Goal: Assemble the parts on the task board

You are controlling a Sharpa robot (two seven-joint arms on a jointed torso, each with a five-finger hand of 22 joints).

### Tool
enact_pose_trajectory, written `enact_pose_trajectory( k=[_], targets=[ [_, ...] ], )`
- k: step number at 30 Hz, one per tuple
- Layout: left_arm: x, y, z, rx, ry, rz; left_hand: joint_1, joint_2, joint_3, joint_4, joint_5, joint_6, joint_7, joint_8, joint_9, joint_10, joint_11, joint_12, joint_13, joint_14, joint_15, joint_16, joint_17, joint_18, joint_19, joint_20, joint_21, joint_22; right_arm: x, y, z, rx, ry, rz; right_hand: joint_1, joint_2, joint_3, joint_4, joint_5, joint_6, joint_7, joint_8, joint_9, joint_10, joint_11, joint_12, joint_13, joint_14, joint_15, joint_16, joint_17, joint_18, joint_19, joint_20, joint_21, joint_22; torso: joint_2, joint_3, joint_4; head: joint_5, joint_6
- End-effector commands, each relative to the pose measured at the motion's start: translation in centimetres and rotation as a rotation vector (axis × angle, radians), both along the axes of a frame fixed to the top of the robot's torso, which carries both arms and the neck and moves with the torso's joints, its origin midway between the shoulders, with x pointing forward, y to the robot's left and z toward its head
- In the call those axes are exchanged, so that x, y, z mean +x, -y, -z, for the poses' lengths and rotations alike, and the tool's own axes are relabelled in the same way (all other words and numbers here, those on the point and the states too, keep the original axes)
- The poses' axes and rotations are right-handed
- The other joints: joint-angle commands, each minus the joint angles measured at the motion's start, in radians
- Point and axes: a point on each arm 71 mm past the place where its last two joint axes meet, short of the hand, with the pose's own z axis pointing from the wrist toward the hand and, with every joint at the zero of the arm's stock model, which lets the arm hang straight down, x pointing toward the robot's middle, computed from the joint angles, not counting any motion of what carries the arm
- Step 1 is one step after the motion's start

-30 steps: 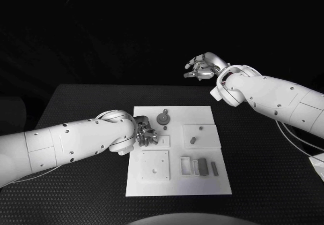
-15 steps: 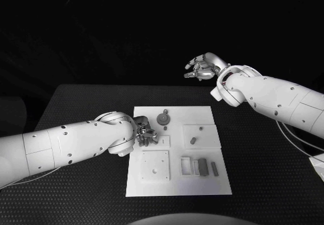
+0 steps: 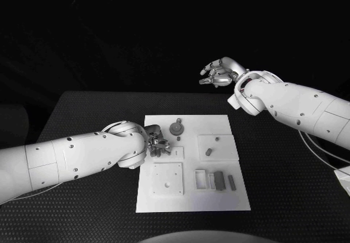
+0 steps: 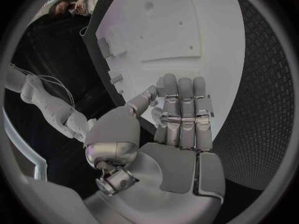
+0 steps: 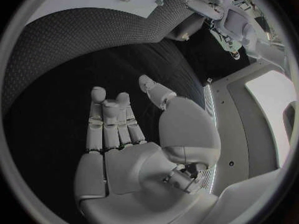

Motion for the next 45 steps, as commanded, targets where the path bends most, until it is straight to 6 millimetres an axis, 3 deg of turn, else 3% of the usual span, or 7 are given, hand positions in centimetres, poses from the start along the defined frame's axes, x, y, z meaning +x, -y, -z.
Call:
enact_pose_trajectory(
  k=[1,45],
  targets=[
    [-0.1,0.2,-0.1,-0.009,0.031,0.001,0.005,0.003,0.003,0.002,0.002,0.071,-0.063,0.005,0.002,-0.009,-0.014,-0.001,-0.001,-0.004,0.0,0.006,-0.002,0.0,0.004,0.006,-0.003,0.002,0.0,-0.1,0.0,-0.008,-0.005,-0.013,-0.003,0.003,-0.007,0.001,0.0,0.0,0.009,0.003,-0.002,-0.007,-0.001,0.005,-0.001,-0.007,-0.001,0.007,-0.002,0.015,-0.004,-0.001,-0.002,0.019,0.0,-0.0004,0.0002,0.0,-0.001],
    [-0.8,0.9,1.3,0.029,0.008,0.039,-0.001,0.001,-0.002,0.005,0.0,0.071,-0.062,-0.002,0.003,-0.01,-0.013,-0.001,-0.006,-0.009,0.0,0.012,-0.014,0.0,0.003,0.006,-0.007,0.005,0.0,-0.2,0.1,-0.01,-0.01,-0.017,-0.003,0.003,-0.007,0.0,0.0,-0.001,0.01,0.004,-0.003,-0.008,-0.001,0.007,-0.004,-0.008,-0.001,0.008,-0.003,0.015,-0.005,-0.001,-0.002,0.019,0.0,0.0002,-0.0013,-0.003,-0.009]
  ],
)
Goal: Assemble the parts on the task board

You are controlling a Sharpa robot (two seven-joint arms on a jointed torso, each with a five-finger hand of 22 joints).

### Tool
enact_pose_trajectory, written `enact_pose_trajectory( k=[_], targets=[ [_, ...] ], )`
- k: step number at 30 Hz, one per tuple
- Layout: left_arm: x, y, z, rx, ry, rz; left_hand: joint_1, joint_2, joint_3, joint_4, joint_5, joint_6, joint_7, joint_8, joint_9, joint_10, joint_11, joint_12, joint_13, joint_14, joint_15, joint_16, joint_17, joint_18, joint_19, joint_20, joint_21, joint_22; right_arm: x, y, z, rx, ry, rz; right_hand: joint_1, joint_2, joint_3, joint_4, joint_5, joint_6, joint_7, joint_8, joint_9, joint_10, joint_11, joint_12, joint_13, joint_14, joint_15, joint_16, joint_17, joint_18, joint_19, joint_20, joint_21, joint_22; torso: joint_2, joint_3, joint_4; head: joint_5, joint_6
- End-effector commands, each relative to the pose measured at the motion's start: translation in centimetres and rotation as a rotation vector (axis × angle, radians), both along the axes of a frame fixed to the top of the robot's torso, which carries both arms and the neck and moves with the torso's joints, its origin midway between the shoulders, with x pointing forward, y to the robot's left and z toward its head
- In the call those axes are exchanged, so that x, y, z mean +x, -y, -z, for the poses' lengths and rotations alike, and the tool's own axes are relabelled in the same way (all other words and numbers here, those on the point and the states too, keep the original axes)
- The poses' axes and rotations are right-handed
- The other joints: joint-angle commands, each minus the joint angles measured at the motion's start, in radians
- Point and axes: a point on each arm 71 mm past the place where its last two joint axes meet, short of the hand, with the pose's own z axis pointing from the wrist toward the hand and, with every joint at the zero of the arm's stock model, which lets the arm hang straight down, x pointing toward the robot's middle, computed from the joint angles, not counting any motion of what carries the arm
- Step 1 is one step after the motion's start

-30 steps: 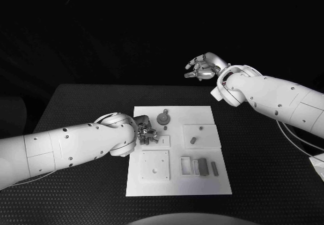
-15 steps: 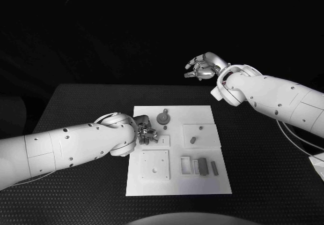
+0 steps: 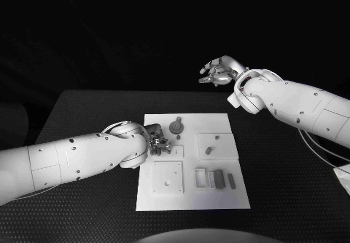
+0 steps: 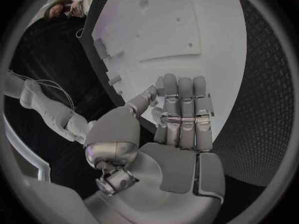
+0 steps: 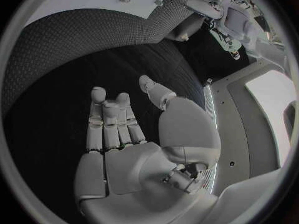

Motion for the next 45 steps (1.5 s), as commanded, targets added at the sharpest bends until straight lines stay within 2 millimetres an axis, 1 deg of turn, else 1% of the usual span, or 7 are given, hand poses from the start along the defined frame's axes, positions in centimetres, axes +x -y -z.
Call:
enact_pose_trajectory(
  k=[1,8,15,21,27,33,45],
  targets=[
    [-0.73,0.58,0.92,0.014,-0.022,0.035,0.002,0.003,0.002,0.003,0.002,0.069,-0.064,-0.002,0.0,-0.01,-0.013,-0.001,-0.001,-0.009,0.0,0.005,-0.002,0.0,-0.007,0.001,-0.005,-0.001,-0.02,-0.12,0.02,-0.007,-0.002,-0.014,-0.003,0.003,-0.007,0.0,0.0,0.001,0.005,0.004,-0.001,-0.008,-0.001,0.003,-0.002,-0.008,-0.001,0.003,-0.001,0.015,-0.005,-0.001,-0.002,0.019,0.0,-0.0002,-0.0006,-0.001,-0.001],
    [-0.89,0.62,1.05,0.031,-0.036,0.055,0.002,-0.001,0.002,0.004,0.002,0.069,-0.063,-0.004,0.0,-0.011,-0.013,-0.001,-0.002,-0.011,0.001,0.007,-0.005,-0.001,-0.007,0.002,-0.006,-0.001,-0.02,-0.07,0.04,-0.008,-0.004,-0.014,-0.004,0.003,-0.008,0.0,0.0,0.001,0.005,0.004,-0.002,-0.008,-0.001,0.003,-0.002,-0.008,-0.001,0.003,-0.001,0.015,-0.005,-0.001,-0.002,0.018,0.0,0.0,-0.0001,-0.002,-0.004],
    [-1.03,0.71,1.11,0.045,-0.042,0.072,0.001,-0.007,0.001,0.007,0.002,0.067,-0.061,-0.01,0.0,-0.015,-0.011,-0.002,-0.005,-0.016,0.002,0.009,-0.012,-0.001,-0.01,0.003,-0.011,0.0,-0.05,-0.06,0.04,-0.009,-0.006,-0.016,-0.004,0.003,-0.008,0.0,0.0,0.001,0.006,0.004,-0.002,-0.008,-0.001,0.004,-0.002,-0.008,-0.001,0.003,-0.002,0.015,-0.005,0.0,-0.002,0.018,0.0,-0.0004,0.0003,-0.002,-0.004],
    [-1.02,0.72,1.07,0.043,-0.034,0.071,0.002,-0.019,0.0,0.008,0.002,0.067,-0.061,-0.012,0.001,-0.016,-0.01,-0.001,-0.007,-0.019,0.002,0.013,-0.018,-0.001,-0.01,0.003,-0.013,0.001,-0.05,-0.04,0.05,-0.009,-0.006,-0.016,-0.005,0.003,-0.008,0.001,0.0,0.001,0.006,0.004,-0.002,-0.008,-0.001,0.004,-0.003,-0.008,-0.001,0.003,-0.002,0.015,-0.005,0.0,-0.002,0.018,-0.001,-0.0005,0.0002,-0.003,-0.003],
    [-1.01,0.74,1.05,0.04,-0.03,0.069,0.002,-0.039,-0.004,0.014,0.002,0.069,-0.061,-0.015,0.003,-0.016,-0.01,0.0,-0.009,-0.021,0.002,0.018,-0.026,-0.001,-0.008,0.003,-0.016,0.003,-0.06,-0.03,0.05,-0.009,-0.006,-0.016,-0.005,0.002,-0.009,0.001,0.0,0.001,0.006,0.004,-0.002,-0.008,-0.001,0.004,-0.003,-0.009,-0.001,0.003,-0.002,0.015,-0.005,0.0,-0.002,0.018,0.0,-0.0006,0.0002,-0.003,-0.004],
    [-1.02,0.73,1.07,0.041,-0.032,0.07,-0.009,-0.08,-0.012,0.04,0.002,0.073,-0.062,-0.019,0.007,-0.015,-0.011,0.003,-0.012,-0.022,0.002,0.028,-0.037,-0.001,-0.003,0.002,-0.021,0.006,-0.06,0.02,0.07,-0.009,-0.007,-0.016,-0.006,0.002,-0.009,0.001,0.0,0.001,0.006,0.004,-0.002,-0.008,0.0,0.004,-0.003,-0.009,-0.001,0.003,-0.002,0.015,-0.005,0.0,-0.002,0.018,-0.001,-0.0006,0.0006,-0.004,-0.004],
    [-1.07,0.78,1.11,0.042,-0.035,0.074,0.001,-0.108,-0.014,0.05,0.002,0.075,-0.063,-0.024,0.011,-0.016,-0.011,0.007,-0.015,-0.025,0.001,0.04,-0.05,0.0,-0.001,0.002,-0.026,0.01,-0.09,0.05,0.09,-0.009,-0.008,-0.017,-0.007,0.002,-0.009,0.002,0.0,0.001,0.006,0.005,-0.002,-0.009,0.0,0.004,-0.004,-0.009,-0.001,0.003,-0.002,0.015,-0.005,0.0,-0.002,0.018,0.0,-0.0003,-0.0003,-0.004,-0.006]
  ],
)
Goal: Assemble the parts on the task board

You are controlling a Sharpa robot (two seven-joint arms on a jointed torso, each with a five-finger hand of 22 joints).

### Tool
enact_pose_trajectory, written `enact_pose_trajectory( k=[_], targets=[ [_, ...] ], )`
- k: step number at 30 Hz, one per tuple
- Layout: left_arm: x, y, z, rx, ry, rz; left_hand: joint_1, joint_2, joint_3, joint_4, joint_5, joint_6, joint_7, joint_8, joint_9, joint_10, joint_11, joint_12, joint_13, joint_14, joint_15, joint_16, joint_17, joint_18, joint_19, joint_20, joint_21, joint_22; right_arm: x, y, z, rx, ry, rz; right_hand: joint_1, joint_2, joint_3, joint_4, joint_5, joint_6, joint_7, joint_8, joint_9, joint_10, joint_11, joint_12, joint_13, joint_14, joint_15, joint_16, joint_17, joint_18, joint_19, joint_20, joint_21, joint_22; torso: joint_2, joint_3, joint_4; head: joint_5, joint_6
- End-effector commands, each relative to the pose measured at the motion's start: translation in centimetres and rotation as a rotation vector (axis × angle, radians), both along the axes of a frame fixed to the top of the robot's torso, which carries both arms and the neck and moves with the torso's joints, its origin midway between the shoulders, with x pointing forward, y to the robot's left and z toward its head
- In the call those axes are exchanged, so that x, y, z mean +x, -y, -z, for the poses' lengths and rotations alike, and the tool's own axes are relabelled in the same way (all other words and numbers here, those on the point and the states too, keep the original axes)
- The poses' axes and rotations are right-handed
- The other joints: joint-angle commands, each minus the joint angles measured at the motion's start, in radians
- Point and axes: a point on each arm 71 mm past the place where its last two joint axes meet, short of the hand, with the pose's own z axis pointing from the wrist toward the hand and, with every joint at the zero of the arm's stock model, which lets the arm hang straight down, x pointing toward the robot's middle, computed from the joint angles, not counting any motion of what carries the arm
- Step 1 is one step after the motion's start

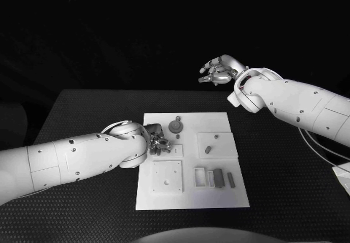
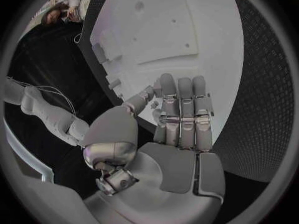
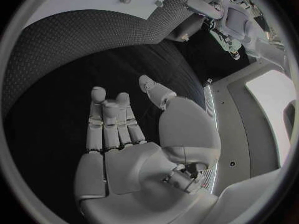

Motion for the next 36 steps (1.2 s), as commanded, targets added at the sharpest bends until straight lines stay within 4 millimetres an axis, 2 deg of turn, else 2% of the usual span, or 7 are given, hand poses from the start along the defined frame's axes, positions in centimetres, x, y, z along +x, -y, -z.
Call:
enact_pose_trajectory(
  k=[1,15,16,17,18,29,36],
  targets=[
    [-0.87,0.54,1.09,0.011,-0.056,0.039,0.001,-0.018,-0.002,0.008,0.001,0.047,-0.038,-0.005,0.001,-0.018,-0.009,0.007,-0.001,-0.008,-0.003,0.007,-0.003,0.0,0.001,0.001,-0.007,0.002,-0.06,-0.13,0.04,-0.007,-0.003,-0.016,-0.007,0.002,-0.006,0.0,0.0,0.001,0.009,0.005,-0.001,-0.009,0.0,0.005,-0.001,-0.008,-0.001,0.003,-0.002,0.015,-0.006,0.0,-0.002,0.018,0.0,0.0004,-0.0001,0.0,-0.001],
    [-0.85,0.53,1.09,0.008,-0.054,0.038,-0.016,-0.061,-0.015,0.052,0.001,0.049,-0.038,-0.013,0.007,-0.02,-0.009,0.011,-0.007,-0.013,-0.003,0.022,-0.022,-0.001,0.005,0.001,-0.016,0.007,-0.07,-0.08,0.07,-0.008,-0.006,-0.016,-0.008,0.001,-0.007,0.001,0.0,0.001,0.01,0.005,-0.001,-0.009,0.0,0.005,-0.002,-0.009,-0.001,0.003,-0.002,0.015,-0.006,0.0,-0.002,0.018,0.001,0.0001,0.0,-0.001,0.0],
    [-0.85,0.53,1.09,0.007,-0.054,0.038,-0.024,-0.058,-0.028,0.054,0.002,0.049,-0.038,-0.014,0.008,-0.02,-0.009,0.011,-0.007,-0.014,-0.003,0.025,-0.025,0.0,0.004,0.0,-0.018,0.008,-0.06,-0.07,0.07,-0.008,-0.006,-0.015,-0.008,0.001,-0.007,0.001,0.0,0.001,0.01,0.005,-0.001,-0.009,0.0,0.005,-0.002,-0.009,-0.001,0.003,-0.002,0.015,-0.006,0.0,-0.002,0.018,0.001,0.0,0.0,-0.001,-0.001],
    [-0.84,0.53,1.09,0.007,-0.053,0.038,-0.044,-0.031,-0.089,0.027,0.041,0.048,-0.038,-0.016,0.013,-0.023,-0.009,0.013,-0.008,-0.019,-0.003,0.032,-0.03,-0.001,0.001,0.001,-0.022,0.013,-0.05,-0.06,0.07,-0.008,-0.006,-0.015,-0.008,0.001,-0.007,0.001,0.0,0.0,0.01,0.005,-0.001,-0.009,0.0,0.005,-0.002,-0.009,-0.001,0.004,-0.002,0.015,-0.006,0.0,-0.002,0.018,0.001,0.0,0.0,-0.001,-0.001],
    [-0.83,0.52,1.09,0.007,-0.053,0.037,-0.053,-0.01,-0.131,0.001,0.051,0.048,-0.039,-0.018,0.016,-0.024,-0.01,0.015,-0.009,-0.021,-0.004,0.037,-0.036,0.001,0.001,0.001,-0.026,0.016,-0.05,-0.06,0.07,-0.008,-0.006,-0.015,-0.008,0.001,-0.007,0.001,0.0,0.0,0.01,0.005,-0.001,-0.009,0.0,0.005,-0.002,-0.009,-0.001,0.004,-0.002,0.015,-0.006,0.0,-0.002,0.018,0.0,-0.0001,0.0,-0.002,-0.001],
    [-0.64,0.33,1.08,0.002,-0.045,0.025,-0.074,-0.01,-0.147,0.015,0.047,0.05,-0.039,-0.024,0.017,-0.024,-0.01,0.016,-0.013,-0.023,-0.005,0.044,-0.049,0.001,0.005,0.0,-0.035,0.014,-0.05,-0.05,0.1,-0.009,-0.009,-0.016,-0.009,0.001,-0.007,0.001,0.0,0.0,0.01,0.005,-0.002,-0.009,0.0,0.005,-0.002,-0.009,-0.001,0.004,-0.002,0.015,-0.006,0.0,-0.003,0.018,0.001,-0.0001,-0.0002,-0.002,-0.001],
    [-0.6,0.26,1.07,0.002,-0.044,0.023,-0.084,-0.018,-0.151,0.028,0.039,0.051,-0.039,-0.028,0.017,-0.026,-0.01,0.017,-0.015,-0.025,-0.005,0.048,-0.055,0.001,0.007,0.0,-0.04,0.013,-0.04,-0.04,0.11,-0.009,-0.009,-0.016,-0.009,0.001,-0.007,0.001,0.0,0.0,0.01,0.005,-0.002,-0.009,0.0,0.006,-0.003,-0.009,-0.001,0.004,-0.003,0.015,-0.006,0.0,-0.003,0.018,0.0,-0.0002,0.0004,-0.002,-0.001]
  ],
)
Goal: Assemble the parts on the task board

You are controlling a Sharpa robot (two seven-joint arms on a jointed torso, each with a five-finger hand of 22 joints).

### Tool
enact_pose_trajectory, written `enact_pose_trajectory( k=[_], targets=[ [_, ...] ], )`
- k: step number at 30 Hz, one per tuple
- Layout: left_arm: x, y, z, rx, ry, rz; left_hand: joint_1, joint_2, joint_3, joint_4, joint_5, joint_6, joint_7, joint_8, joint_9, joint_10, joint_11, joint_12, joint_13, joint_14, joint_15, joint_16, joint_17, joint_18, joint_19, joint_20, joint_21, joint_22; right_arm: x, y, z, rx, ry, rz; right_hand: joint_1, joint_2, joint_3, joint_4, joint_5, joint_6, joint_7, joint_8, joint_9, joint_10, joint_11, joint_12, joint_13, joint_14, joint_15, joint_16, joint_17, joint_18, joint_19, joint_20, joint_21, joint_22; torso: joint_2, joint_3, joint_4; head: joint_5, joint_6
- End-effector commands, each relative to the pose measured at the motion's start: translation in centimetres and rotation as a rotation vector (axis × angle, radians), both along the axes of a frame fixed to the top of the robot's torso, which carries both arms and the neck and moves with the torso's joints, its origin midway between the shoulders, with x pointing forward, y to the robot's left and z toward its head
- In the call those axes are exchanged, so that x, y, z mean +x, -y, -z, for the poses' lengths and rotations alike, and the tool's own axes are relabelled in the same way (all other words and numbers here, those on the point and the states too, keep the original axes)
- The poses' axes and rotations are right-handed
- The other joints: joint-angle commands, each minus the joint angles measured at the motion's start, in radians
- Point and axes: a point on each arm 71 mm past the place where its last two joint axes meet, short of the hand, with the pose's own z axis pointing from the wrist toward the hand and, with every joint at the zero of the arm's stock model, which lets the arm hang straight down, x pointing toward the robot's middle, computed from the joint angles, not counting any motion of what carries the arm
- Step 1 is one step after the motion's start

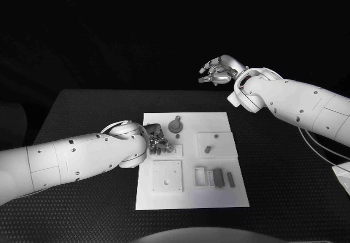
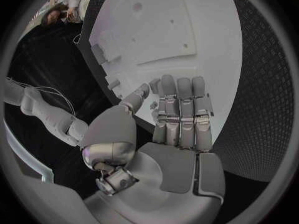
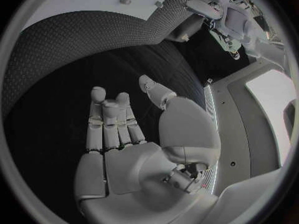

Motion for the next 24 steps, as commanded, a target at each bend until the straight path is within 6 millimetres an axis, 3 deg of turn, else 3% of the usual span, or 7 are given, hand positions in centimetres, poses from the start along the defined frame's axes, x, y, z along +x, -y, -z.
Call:
enact_pose_trajectory(
  k=[1,10,12,13,24],
  targets=[
    [-0.7,0.3,1.0,-0.005,-0.044,0.022,-0.011,0.003,0.001,0.007,-0.004,0.001,0.003,-0.005,0.001,0.003,0.0,0.005,-0.001,-0.009,0.0,0.005,-0.002,0.001,-0.002,0.001,-0.032,-0.002,0.0,-0.1,0.0,-0.008,-0.004,-0.014,-0.009,0.001,-0.007,0.002,0.0,0.0,0.006,0.005,-0.001,-0.009,0.0,0.006,-0.001,-0.009,-0.001,0.004,-0.001,0.015,-0.006,0.0,-0.003,0.018,0.0,-0.0003,0.0004,0.0,0.0],
    [-1.2,-1.1,0.7,-0.04,-0.109,-0.006,-0.021,-0.019,0.002,0.03,-0.011,0.0,0.004,-0.011,0.002,0.0,0.001,0.005,-0.005,-0.013,0.0,0.01,-0.012,0.001,0.0,0.001,-0.04,-0.002,0.0,0.2,0.1,-0.009,-0.004,-0.006,-0.01,0.001,-0.007,0.002,0.0,-0.001,0.006,0.005,-0.001,-0.01,0.0,0.006,-0.002,-0.009,-0.001,0.004,-0.001,0.015,-0.006,0.0,-0.003,0.018,-0.002,0.0,-0.0001,-0.002,0.009],
    [-0.7,-1.1,-0.4,-0.06,-0.116,-0.017,-0.021,-0.019,0.002,0.03,-0.011,0.0,0.004,-0.011,0.002,0.0,0.001,0.005,-0.005,-0.013,0.0,0.01,-0.012,0.001,0.0,0.001,-0.04,-0.002,0.1,0.4,0.2,-0.01,-0.004,-0.002,-0.01,0.001,-0.007,0.002,0.0,-0.001,0.006,0.005,-0.001,-0.01,0.0,0.006,-0.002,-0.009,-0.001,0.004,-0.001,0.015,-0.006,0.0,-0.003,0.018,-0.002,0.0,-0.0001,-0.002,0.009],
    [-0.5,-1.1,-0.9,-0.068,-0.122,-0.02,-0.021,-0.019,0.002,0.03,-0.011,0.0,0.004,-0.011,0.002,0.0,0.001,0.005,-0.005,-0.013,0.0,0.01,-0.012,0.001,0.0,0.001,-0.04,-0.002,0.1,0.5,0.2,-0.011,-0.005,0.0,-0.01,0.001,-0.007,0.002,0.0,-0.001,0.006,0.005,-0.001,-0.01,0.0,0.006,-0.002,-0.009,-0.001,0.004,-0.001,0.015,-0.006,0.0,-0.003,0.018,-0.002,0.0001,0.0005,-0.004,0.017],
    [3.0,-3.6,-5.5,-0.179,-0.129,-0.121,-0.022,-0.021,0.002,0.032,-0.012,-0.001,0.004,-0.012,0.002,-0.001,0.001,0.004,-0.006,-0.014,0.0,0.01,-0.013,0.001,-0.001,0.001,-0.041,-0.002,0.2,1.0,0.2,-0.014,-0.007,0.013,-0.01,0.001,-0.007,0.002,0.0,-0.001,0.006,0.005,-0.001,-0.01,0.0,0.006,-0.002,-0.009,-0.001,0.004,-0.001,0.015,-0.007,0.0,-0.003,0.018,0.001,-0.0007,-0.0002,0.001,0.041]
  ],
)
